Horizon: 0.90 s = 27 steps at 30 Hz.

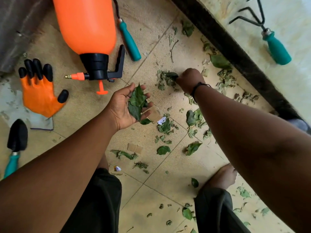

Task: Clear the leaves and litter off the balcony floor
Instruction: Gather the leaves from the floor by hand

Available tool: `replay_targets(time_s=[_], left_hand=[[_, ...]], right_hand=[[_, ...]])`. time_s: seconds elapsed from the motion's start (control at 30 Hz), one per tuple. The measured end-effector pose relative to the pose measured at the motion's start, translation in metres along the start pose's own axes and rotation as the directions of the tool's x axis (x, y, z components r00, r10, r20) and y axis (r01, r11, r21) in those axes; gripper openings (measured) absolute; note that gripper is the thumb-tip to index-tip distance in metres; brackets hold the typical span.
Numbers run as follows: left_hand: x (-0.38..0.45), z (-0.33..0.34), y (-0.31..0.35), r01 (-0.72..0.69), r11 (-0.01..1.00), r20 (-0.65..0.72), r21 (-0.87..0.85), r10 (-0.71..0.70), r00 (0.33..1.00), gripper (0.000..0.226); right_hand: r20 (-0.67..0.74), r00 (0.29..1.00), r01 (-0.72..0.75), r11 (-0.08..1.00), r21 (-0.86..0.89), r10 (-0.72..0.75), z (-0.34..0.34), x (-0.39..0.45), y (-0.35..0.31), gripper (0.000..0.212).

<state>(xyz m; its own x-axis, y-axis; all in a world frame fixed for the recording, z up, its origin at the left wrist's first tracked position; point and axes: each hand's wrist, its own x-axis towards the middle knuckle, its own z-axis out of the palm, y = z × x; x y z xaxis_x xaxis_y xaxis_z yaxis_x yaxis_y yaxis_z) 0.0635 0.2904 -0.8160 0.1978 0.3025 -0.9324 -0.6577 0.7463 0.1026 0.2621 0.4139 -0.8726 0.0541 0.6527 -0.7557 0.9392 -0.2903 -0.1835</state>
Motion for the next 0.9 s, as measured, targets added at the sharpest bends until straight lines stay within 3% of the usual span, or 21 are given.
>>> replay_targets(time_s=[0.07,0.17,0.3,0.37,0.53,0.63,0.73,0.9], left_hand=[[0.003,0.006,-0.001,-0.009,1.000,0.001,-0.007,0.009,1.000,0.034],[0.007,0.012,-0.004,-0.027,0.999,-0.005,-0.026,0.027,1.000,0.034],[0.011,0.027,-0.009,-0.046,0.998,0.016,-0.041,0.047,0.999,0.038],[0.011,0.038,-0.010,-0.055,0.997,0.056,-0.060,0.058,0.997,0.040],[0.010,0.062,0.000,-0.044,0.997,0.165,-0.068,0.055,0.985,0.045],[0.010,0.071,0.008,-0.050,0.998,0.204,-0.040,0.057,0.977,0.044],[0.011,0.069,0.009,-0.055,0.998,0.215,-0.023,0.059,0.975,0.045],[0.015,0.057,-0.006,-0.039,0.999,0.169,-0.023,0.043,0.985,0.045]], right_hand=[[-0.002,0.999,-0.039,0.972,0.233,0.041,0.001,-0.014,0.009,0.026],[-0.044,0.999,0.021,0.862,0.506,0.002,-0.010,-0.053,0.009,0.015],[0.023,0.984,0.115,0.726,0.678,-0.178,-0.021,-0.115,-0.009,0.014],[-0.022,0.987,0.133,0.725,0.675,-0.160,-0.023,-0.129,-0.009,0.020],[-0.214,0.976,0.076,0.843,0.533,0.047,-0.043,-0.091,0.022,0.017],[-0.248,0.967,-0.020,0.988,0.151,0.057,-0.064,-0.043,0.051,0.029],[-0.144,0.989,-0.014,0.972,-0.233,-0.020,-0.078,-0.013,0.071,0.043],[-0.140,0.986,0.024,0.920,-0.390,-0.085,-0.081,-0.007,0.081,0.040]])
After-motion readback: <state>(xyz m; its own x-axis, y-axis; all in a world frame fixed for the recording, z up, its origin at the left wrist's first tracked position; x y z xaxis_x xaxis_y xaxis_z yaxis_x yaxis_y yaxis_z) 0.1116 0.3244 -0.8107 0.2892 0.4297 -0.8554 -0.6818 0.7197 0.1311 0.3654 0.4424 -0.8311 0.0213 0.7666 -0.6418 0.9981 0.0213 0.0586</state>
